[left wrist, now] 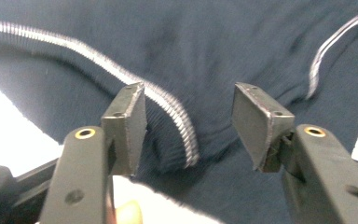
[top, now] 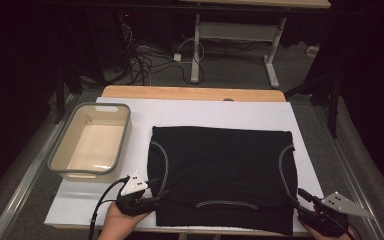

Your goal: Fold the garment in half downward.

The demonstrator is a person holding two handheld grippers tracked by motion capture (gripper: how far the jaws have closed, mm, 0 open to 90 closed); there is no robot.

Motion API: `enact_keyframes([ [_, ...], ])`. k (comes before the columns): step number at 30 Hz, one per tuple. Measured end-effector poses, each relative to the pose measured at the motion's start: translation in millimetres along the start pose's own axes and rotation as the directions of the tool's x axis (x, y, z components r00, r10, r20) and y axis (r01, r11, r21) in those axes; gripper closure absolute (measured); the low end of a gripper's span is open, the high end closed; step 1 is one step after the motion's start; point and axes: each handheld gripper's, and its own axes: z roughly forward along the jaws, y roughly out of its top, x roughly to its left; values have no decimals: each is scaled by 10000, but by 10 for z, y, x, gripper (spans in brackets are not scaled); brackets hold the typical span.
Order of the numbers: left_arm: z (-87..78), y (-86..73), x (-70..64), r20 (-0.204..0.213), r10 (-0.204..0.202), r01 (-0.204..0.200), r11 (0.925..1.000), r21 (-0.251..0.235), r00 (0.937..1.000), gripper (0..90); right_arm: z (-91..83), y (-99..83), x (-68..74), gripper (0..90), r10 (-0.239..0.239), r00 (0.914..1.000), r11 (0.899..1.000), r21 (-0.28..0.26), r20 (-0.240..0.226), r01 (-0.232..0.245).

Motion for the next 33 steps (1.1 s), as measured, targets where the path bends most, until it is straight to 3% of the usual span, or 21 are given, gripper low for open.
enact_keyframes([
  [5, 61, 81, -168, 454, 387, -383, 9992, -102, 9982, 411, -10, 93, 172, 567, -324, 9986, 9992, -254, -412, 314],
  [9, 217, 200, -333, 947, 649, -655, 9978, 34, 9934, 395, 91, 136, 365, 603, -811, 9924, 9967, -141, -920, 801],
  [13, 458, 294, -534, 1623, 1199, -1288, 9906, 456, 9794, 389, 238, 158, 577, 643, -1178, 9814, 9927, 97, -1516, 1206],
  [16, 620, 283, -607, 2185, 1179, -1317, 9900, 498, 9687, 361, 345, 159, 723, 654, -1340, 9714, 9894, 282, -1962, 1422],
  [20, 707, 232, -691, 1814, 1659, -1857, 9777, 979, 9693, 351, 467, 127, 852, 566, -1564, 9634, 9812, 771, -2178, 1768],
  [24, 736, 221, -691, 1548, 1544, -1758, 9750, 1358, 9758, 394, 539, 91, 878, 481, -1655, 9640, 9741, 1181, -2083, 1928],
  [28, 739, 210, -706, 1363, 1613, -1797, 9743, 1357, 9774, 476, 559, 75, 885, 473, -1893, 9638, 9662, 1391, -1878, 2169],
  [33, 751, 207, -748, 1022, 1902, -2039, 9681, 1455, 9764, 605, 571, 53, 838, 493, -1735, 9696, 9689, 1466, -1728, 1995],
])
